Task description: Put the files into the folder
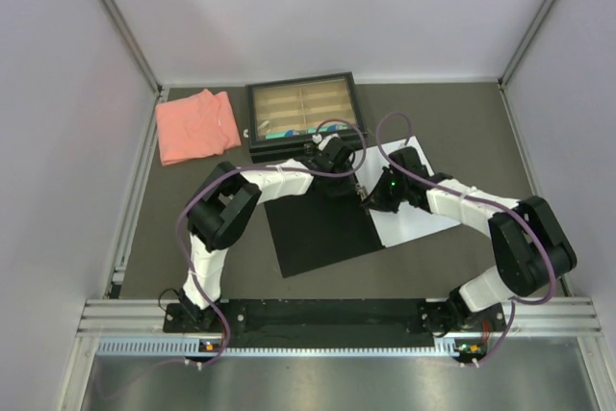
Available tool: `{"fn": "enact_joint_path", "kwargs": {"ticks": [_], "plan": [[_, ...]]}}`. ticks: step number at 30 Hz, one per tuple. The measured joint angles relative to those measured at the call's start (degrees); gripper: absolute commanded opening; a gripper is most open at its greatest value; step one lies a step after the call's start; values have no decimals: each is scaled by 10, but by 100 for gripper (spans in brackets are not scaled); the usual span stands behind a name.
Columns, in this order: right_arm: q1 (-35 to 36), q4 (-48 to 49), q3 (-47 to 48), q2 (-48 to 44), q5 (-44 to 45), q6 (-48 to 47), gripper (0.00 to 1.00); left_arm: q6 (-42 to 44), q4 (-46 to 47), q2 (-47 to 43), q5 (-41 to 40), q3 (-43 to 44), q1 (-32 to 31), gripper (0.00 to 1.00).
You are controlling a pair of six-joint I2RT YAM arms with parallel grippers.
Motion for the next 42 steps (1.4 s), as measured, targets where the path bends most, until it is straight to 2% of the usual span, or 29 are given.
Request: {"fn": "enact_joint_path", "kwargs": {"ticks": [6,10,21,42], "plan": [[-1,-4,6,0,21,-41,0,8,-42,33,-4,55,0,24],[-1,-16,16,0,38,-65,0,10,-54,44,-3,72,1,23],[-1,-67,45,42,49,-97,0,19,-21,35,6,45,5,22],[-1,-76,49,52,64,-116,0,27,14,28,47,22,20,23]]}}
